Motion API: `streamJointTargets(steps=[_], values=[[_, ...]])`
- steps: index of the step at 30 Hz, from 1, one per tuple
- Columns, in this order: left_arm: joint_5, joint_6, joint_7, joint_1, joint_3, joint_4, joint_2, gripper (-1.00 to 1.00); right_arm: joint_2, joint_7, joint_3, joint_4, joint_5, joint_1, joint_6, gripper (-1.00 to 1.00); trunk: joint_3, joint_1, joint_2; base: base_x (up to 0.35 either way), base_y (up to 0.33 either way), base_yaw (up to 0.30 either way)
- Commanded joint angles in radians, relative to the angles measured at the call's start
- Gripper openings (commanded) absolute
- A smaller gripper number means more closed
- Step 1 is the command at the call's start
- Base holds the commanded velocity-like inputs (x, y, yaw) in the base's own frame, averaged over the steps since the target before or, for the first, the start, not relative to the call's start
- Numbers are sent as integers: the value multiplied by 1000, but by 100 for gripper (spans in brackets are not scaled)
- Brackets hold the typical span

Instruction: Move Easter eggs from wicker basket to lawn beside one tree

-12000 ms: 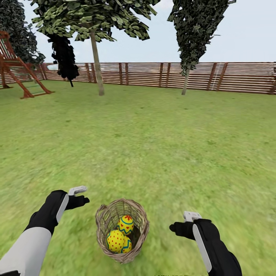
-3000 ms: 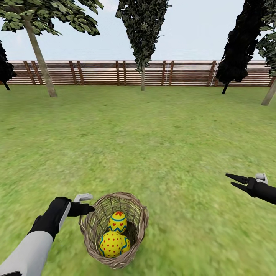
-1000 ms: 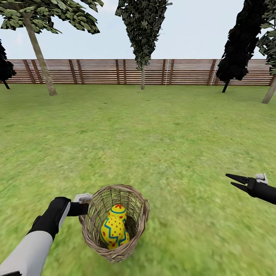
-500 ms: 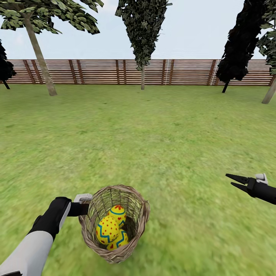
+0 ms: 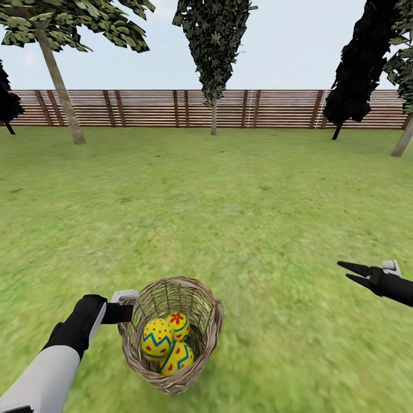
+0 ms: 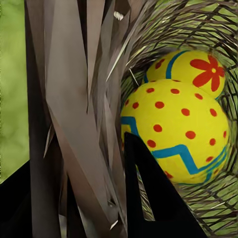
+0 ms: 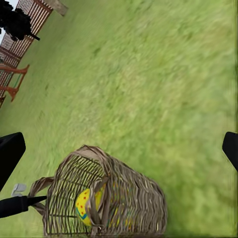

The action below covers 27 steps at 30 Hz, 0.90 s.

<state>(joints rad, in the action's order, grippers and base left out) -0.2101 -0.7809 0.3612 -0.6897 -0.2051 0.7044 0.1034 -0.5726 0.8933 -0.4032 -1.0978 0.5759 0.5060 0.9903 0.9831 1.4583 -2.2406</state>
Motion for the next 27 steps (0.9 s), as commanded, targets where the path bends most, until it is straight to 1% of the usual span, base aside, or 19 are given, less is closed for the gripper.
streamJointTargets(steps=[1, 5, 27], values=[[-2, -5, 8, -1, -4, 1, -1, -100, 0, 6, -2, -1, -18, 1, 4, 100, -2, -4, 7, 0, 0, 0], [-2, -5, 8, -1, -4, 1, -1, -100, 0, 7, -4, -1, -25, 1, 4, 100, -15, -19, 35, 0, 0, 0], [-3, -6, 8, -1, -5, 1, -1, -100, 0, 6, -3, -2, -25, 1, 3, 100, -84, -104, 189, 0, 0, 0]])
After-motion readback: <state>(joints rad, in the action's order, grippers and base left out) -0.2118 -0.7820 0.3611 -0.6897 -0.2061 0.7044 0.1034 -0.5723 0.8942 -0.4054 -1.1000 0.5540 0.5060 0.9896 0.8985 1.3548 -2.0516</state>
